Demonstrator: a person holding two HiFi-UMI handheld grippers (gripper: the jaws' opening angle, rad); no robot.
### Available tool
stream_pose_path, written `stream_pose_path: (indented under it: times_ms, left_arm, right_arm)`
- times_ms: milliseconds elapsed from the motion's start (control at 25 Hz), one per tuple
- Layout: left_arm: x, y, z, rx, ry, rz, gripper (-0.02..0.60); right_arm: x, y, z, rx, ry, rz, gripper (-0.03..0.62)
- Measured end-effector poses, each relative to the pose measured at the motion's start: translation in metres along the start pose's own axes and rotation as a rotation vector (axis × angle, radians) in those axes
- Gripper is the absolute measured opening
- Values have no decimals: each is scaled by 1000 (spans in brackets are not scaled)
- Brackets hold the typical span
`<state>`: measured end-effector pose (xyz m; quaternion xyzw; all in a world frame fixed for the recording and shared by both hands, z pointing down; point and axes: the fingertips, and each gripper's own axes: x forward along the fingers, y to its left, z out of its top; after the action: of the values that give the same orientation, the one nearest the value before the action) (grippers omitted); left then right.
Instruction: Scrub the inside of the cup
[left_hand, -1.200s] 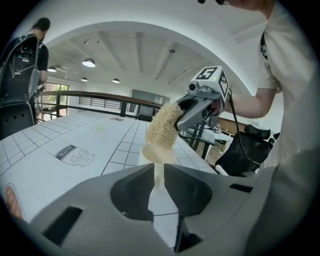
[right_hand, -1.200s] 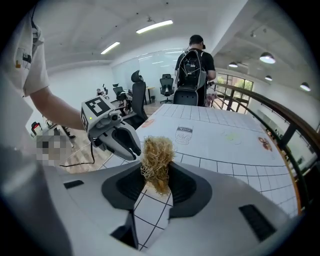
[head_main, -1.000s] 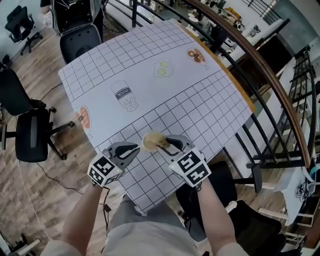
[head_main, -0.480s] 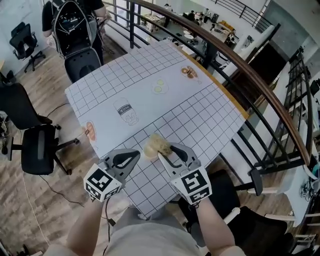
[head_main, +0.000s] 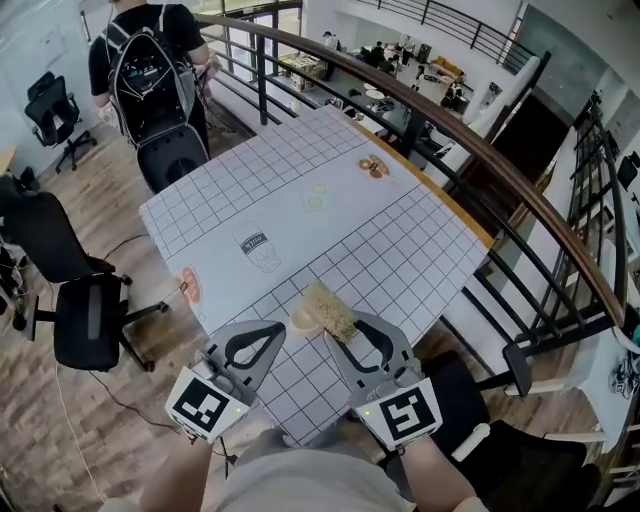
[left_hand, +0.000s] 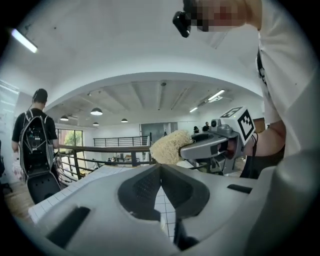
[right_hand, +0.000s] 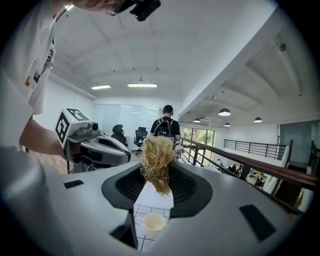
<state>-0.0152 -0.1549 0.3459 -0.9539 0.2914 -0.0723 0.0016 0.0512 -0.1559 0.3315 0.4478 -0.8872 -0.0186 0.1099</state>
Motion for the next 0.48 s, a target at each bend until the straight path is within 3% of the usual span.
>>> stream_pose_path:
  times_ms: [240,480]
  left_arm:
    - [-10,-23,11,34,-19,-11,14]
    - [-28,-28,9,26,5,42,14]
  right_arm:
    - [-25,1,9,8,-41,-29,133]
    - [-37,9,10,37,-90,-39,133]
